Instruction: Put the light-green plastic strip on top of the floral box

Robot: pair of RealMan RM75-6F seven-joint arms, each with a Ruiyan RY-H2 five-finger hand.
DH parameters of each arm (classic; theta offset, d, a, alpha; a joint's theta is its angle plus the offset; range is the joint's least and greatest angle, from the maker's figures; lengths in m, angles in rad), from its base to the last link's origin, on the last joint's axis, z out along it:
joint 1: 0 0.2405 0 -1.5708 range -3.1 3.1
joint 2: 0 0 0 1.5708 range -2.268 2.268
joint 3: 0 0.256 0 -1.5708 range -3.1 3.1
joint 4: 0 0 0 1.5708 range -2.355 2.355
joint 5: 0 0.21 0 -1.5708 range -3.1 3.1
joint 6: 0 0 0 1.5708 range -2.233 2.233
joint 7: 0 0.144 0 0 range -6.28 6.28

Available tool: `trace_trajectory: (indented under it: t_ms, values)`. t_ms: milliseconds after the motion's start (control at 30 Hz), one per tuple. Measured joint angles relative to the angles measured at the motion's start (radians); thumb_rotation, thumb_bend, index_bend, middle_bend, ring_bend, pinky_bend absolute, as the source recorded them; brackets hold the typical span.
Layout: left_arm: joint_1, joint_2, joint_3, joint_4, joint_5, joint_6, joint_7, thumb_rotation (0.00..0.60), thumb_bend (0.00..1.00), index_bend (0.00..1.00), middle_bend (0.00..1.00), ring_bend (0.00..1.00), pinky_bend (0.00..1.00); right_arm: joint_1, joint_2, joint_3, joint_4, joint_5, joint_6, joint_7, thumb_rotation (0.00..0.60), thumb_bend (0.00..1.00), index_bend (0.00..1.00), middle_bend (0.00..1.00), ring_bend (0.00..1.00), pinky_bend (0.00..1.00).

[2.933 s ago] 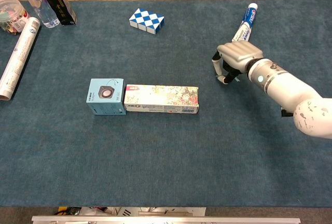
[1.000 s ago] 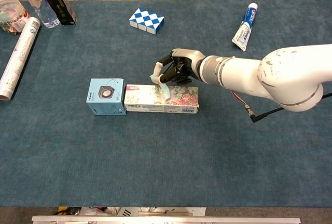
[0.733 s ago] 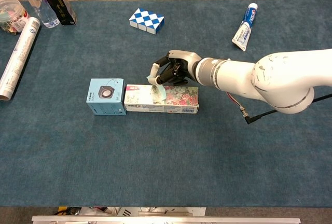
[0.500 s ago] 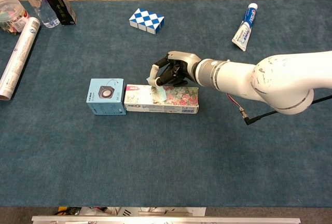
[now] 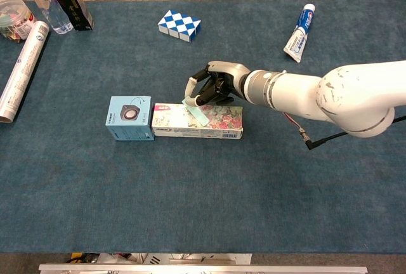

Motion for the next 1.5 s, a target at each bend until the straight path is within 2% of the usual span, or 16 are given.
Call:
trace_trajectory:
  t_ms: [367, 833, 933, 1000, 1100, 1233, 1367, 1433, 1500]
  values:
    - [-0.001, 0.001, 0.002, 0.000, 0.003, 0.004, -0.001, 0.600, 0.20, 0.10, 0.13, 0.10, 0.00, -0.003, 0.015, -0.006, -0.016, -0.024, 0.018, -0.002, 0.600, 0.20, 0.52, 0.97, 1.00, 1.00]
    - [-0.012, 0.010, 0.002, -0.008, 0.021, 0.006, 0.001, 0.600, 0.20, 0.10, 0.13, 0.10, 0.00, -0.057, 0.032, -0.010, -0.082, -0.116, 0.157, -0.025, 0.600, 0.16, 0.41, 0.96, 1.00, 1.00]
    - [-0.016, 0.013, 0.004, -0.004, 0.029, 0.002, -0.011, 0.600, 0.20, 0.10, 0.13, 0.10, 0.00, -0.081, 0.030, -0.003, -0.095, -0.146, 0.213, -0.023, 0.600, 0.16, 0.41, 0.91, 1.00, 1.00]
    - [-0.020, 0.016, 0.006, -0.002, 0.036, 0.000, -0.020, 0.600, 0.20, 0.10, 0.13, 0.11, 0.00, -0.102, 0.029, 0.002, -0.108, -0.172, 0.263, -0.021, 0.600, 0.17, 0.41, 0.86, 0.95, 1.00]
    - [-0.027, 0.020, 0.008, 0.004, 0.051, -0.003, -0.034, 0.600, 0.20, 0.10, 0.14, 0.12, 0.01, -0.140, 0.033, 0.009, -0.135, -0.215, 0.345, -0.020, 0.600, 0.29, 0.41, 0.77, 0.85, 1.00]
    - [-0.037, 0.019, 0.012, 0.021, 0.081, 0.001, -0.057, 0.600, 0.20, 0.10, 0.16, 0.18, 0.15, -0.200, 0.055, 0.004, -0.178, -0.296, 0.461, -0.031, 0.600, 0.36, 0.41, 0.67, 0.73, 0.93]
    - [-0.053, 0.015, 0.016, 0.043, 0.114, 0.001, -0.093, 0.600, 0.20, 0.10, 0.22, 0.28, 0.31, -0.263, 0.120, -0.022, -0.228, -0.381, 0.519, -0.048, 0.600, 0.37, 0.41, 0.60, 0.61, 0.75]
    - [-0.066, 0.015, 0.021, 0.055, 0.137, -0.003, -0.121, 0.600, 0.20, 0.11, 0.26, 0.34, 0.40, -0.296, 0.164, -0.041, -0.252, -0.414, 0.544, -0.062, 0.600, 0.37, 0.41, 0.58, 0.58, 0.69]
    - [-0.081, 0.014, 0.024, 0.067, 0.162, -0.005, -0.147, 0.600, 0.20, 0.11, 0.32, 0.40, 0.48, -0.334, 0.206, -0.063, -0.278, -0.457, 0.584, -0.082, 0.600, 0.37, 0.41, 0.56, 0.57, 0.68]
